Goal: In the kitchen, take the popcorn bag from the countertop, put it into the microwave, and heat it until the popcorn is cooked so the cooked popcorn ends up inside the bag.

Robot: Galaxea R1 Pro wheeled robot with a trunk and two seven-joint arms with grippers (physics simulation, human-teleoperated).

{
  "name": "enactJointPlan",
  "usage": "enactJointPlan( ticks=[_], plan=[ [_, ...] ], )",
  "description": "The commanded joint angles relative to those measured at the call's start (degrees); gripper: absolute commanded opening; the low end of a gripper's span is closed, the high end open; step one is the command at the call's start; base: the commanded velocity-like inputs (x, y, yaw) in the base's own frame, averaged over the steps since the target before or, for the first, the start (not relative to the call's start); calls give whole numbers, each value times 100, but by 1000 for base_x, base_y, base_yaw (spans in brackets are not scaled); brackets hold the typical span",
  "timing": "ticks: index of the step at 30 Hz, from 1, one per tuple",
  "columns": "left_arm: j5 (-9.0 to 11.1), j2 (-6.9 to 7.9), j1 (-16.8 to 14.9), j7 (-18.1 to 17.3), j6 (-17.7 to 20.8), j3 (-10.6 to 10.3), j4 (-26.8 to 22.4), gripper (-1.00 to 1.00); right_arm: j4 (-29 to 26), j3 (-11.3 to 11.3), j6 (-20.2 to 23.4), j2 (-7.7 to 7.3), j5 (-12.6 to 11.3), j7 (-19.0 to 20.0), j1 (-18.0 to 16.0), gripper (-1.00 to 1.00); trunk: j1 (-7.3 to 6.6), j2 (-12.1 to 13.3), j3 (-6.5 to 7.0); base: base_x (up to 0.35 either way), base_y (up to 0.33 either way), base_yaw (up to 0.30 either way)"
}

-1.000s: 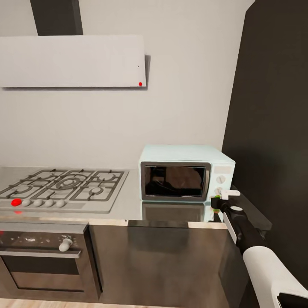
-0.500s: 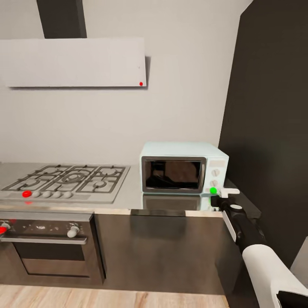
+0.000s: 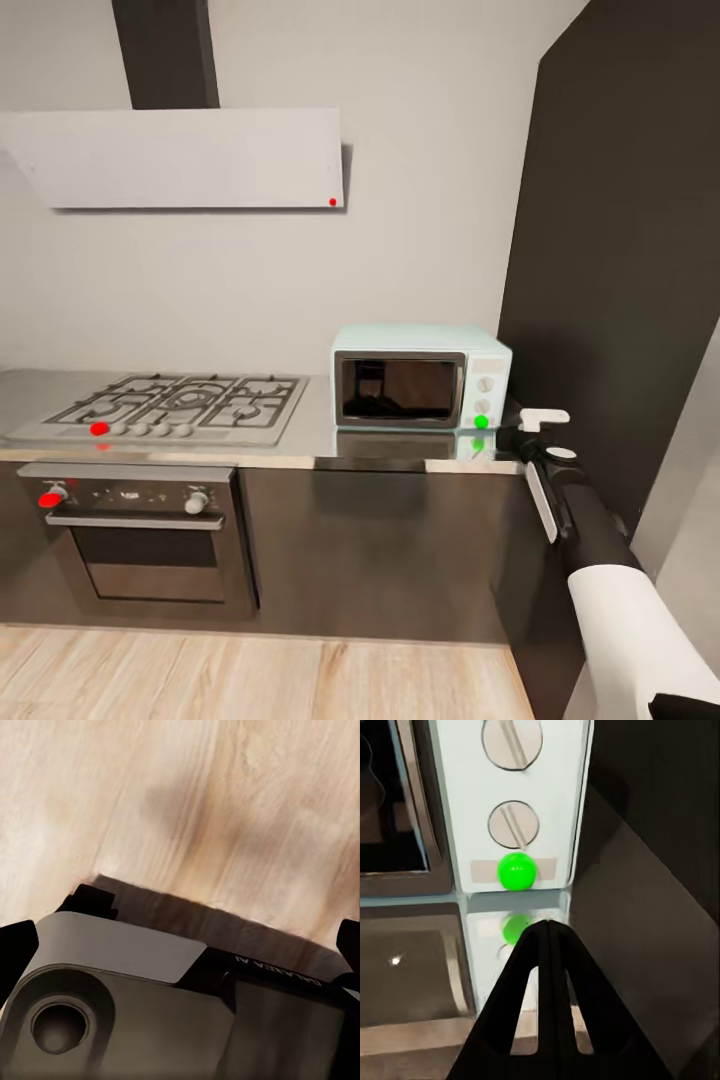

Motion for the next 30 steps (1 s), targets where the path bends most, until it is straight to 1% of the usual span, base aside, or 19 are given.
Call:
enactJointPlan(
  ticks=[1,3,4,6,8,10,14,16,20,21,23,24,26,27,30],
  plan=[
    [57,1,-3,-16,6,-36,0,100,-29,4,72,3,48,6,-2,-100,-4,-4,-7,-324,0,0],
    [57,2,-3,-16,6,-36,0,100,-45,6,111,20,49,6,-1,-100,-4,-4,-7,-324,0,0],
    [57,2,-3,-15,6,-36,0,100,-48,6,134,53,53,6,-1,-100,-4,-4,-7,-323,0,0],
    [57,2,-3,-17,6,-36,0,100,-46,7,355,127,59,13,-1,-100,-4,-4,-7,-323,0,0],
    [57,2,-3,-15,6,-36,0,100,-43,7,408,226,65,15,-1,-100,-4,-4,-7,-323,0,0],
    [57,3,-3,-14,6,-36,0,100,-27,7,426,275,65,15,-1,-100,-4,-4,-7,-323,0,0],
    [57,3,-3,-16,6,-36,0,100,363,9,383,307,72,14,-1,-100,-4,-4,-7,-308,0,0],
    [57,15,-3,-15,6,-36,0,100,523,7,380,327,63,13,-1,-100,-4,-4,-7,-88,0,0],
    [57,20,-3,-16,6,-36,0,100,1245,3,338,321,77,0,-1,-100,-4,-4,-7,-10,0,0],
    [57,20,-3,-16,6,-36,0,100,1558,0,239,304,77,4,-1,-100,-4,-4,-7,0,0,0],
    [57,20,-3,-15,6,-36,0,100,2155,-2,-82,279,83,6,-1,-100,-4,-4,-7,0,0,0],
    [57,20,-3,-19,6,-36,0,100,2631,-2,-371,265,89,5,-1,-100,-4,-4,-7,0,0,0],
    [57,20,-3,-21,6,-36,0,100,3169,-2,-632,251,87,-15,-1,-100,-4,-4,-7,0,0,0],
    [67,24,-3,-22,6,-36,0,100,3620,-2,-841,245,87,-26,-1,-100,-4,-4,-7,0,0,0],
    [89,33,-3,-16,-2,-36,0,100,4494,1,-1323,235,94,-46,-1,-100,-4,-4,-7,0,0,0]
  ],
)
